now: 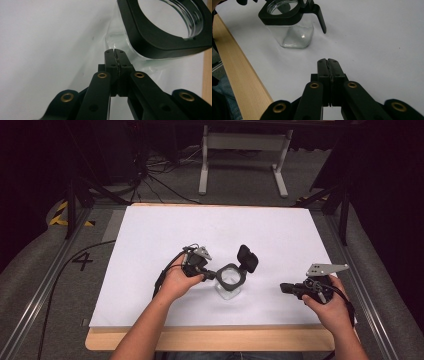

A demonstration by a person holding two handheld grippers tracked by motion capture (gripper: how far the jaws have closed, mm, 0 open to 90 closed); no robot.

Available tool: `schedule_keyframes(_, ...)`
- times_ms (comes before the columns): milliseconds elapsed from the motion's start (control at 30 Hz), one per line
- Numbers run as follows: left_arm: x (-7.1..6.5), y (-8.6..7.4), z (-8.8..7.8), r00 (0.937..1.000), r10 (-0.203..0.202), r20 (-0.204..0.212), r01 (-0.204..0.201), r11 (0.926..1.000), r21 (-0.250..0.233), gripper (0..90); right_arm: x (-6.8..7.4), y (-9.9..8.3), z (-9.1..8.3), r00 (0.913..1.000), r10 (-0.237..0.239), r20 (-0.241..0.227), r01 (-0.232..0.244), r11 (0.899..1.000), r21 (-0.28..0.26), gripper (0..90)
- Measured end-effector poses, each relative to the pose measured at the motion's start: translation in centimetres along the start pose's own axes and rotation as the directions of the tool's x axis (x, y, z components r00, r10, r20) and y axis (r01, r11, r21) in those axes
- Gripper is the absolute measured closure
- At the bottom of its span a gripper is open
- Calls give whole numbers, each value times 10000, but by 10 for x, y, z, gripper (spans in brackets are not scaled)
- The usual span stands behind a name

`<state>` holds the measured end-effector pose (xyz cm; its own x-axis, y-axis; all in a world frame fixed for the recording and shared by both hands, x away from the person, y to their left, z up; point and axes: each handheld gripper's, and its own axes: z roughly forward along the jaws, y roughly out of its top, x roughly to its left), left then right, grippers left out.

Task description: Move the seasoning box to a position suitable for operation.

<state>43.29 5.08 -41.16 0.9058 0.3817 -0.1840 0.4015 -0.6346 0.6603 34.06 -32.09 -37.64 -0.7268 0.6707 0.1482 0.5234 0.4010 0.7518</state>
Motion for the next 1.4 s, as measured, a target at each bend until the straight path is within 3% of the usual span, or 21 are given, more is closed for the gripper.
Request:
schedule_keyframes(367,-17,-2,-2,9985,480,273,-500,9955,807,900,1,9,7,9995,-234,-189,234,9997,11,900)
schedule_keyframes(500,-23,-2,-3,9982,570,173,-585,9929,1031,900,1,11,9,9993,-255,-267,255,9997,-16,900)
schedule_keyframes(700,-32,0,-1,9963,717,478,-774,9882,1322,900,1,12,10,9993,-256,-276,255,9997,-30,900)
schedule_keyframes(733,-32,1,0,9945,919,509,-980,9860,1351,900,1,12,10,9992,-252,-298,252,9997,-5,900)
schedule_keyframes(767,-34,1,0,9954,769,576,-842,9870,1368,900,1,12,10,9992,-240,-318,241,9997,20,900)
schedule_keyframes(867,-38,3,3,9918,1030,760,-1134,9824,1483,900,1,12,10,9992,-255,-321,256,9997,17,900)
schedule_keyframes(967,-39,4,3,9912,1057,791,-1172,9803,1587,900,1,12,9,9993,-235,-285,235,9997,-35,900)
schedule_keyframes(1200,-40,3,-3,9938,717,854,-837,9857,1462,900,1,12,9,9993,-256,-288,255,9997,-8,900)
schedule_keyframes(1333,-46,4,-15,9862,650,1523,-843,9887,1240,887,0,13,7,9992,-242,-312,241,9997,-56,900)
schedule_keyframes(1400,-52,5,-20,9787,886,1852,-1112,9870,1159,885,0,13,8,9991,-284,-323,282,9996,-60,900)
